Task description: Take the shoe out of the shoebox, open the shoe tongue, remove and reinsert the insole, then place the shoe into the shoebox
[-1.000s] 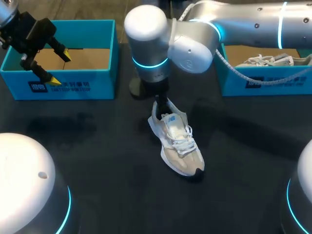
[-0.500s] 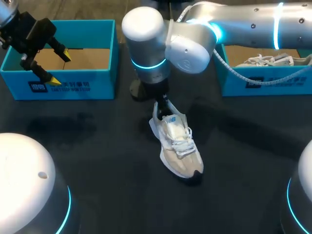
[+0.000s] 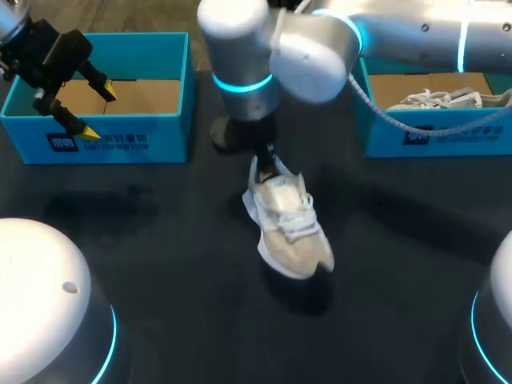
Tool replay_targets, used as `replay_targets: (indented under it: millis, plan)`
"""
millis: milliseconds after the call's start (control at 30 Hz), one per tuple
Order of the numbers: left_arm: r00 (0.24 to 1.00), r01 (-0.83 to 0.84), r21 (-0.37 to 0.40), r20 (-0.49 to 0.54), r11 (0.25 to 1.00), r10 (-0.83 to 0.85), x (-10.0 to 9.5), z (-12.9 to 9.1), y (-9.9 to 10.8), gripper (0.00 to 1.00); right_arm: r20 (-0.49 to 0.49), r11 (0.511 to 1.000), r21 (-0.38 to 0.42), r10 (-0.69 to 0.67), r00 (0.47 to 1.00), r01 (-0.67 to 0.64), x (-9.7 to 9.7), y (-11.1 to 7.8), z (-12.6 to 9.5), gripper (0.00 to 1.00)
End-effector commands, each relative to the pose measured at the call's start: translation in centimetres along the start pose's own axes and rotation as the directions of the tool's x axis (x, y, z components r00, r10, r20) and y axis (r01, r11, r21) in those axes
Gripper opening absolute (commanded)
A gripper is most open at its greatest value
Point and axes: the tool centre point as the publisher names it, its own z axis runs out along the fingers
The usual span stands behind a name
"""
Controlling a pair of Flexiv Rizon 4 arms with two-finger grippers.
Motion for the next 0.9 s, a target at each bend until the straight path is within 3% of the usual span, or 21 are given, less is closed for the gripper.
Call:
replay_targets:
  millis: [33,400,667,900]
  plan:
    - [1.000,0.000,-0.002,-0.001,1.000,0.000,0.0,0.0,0.0,1.00,0.015,0.998,-0.065,-0.014,1.000,0.015,1.3,-2.3,-5.2,0.00]
    - [1.000,0.000,-0.002,-0.001,1.000,0.000,0.0,0.0,0.0,1.00,0.046,0.996,-0.091,-0.010,0.999,0.015,1.3,-3.2,-13.0,0.00]
    - [1.000,0.000,-0.002,-0.001,1.000,0.000,0.0,0.0,0.0,1.00,0.141,0.996,-0.092,0.019,0.990,-0.006,0.5,-3.8,-15.7,0.00]
    - [1.000,0.000,-0.002,-0.001,1.000,0.000,0.0,0.0,0.0,1.00,0.141,0.996,-0.092,0.019,0.990,-0.006,0.5,-3.8,-15.7,0.00]
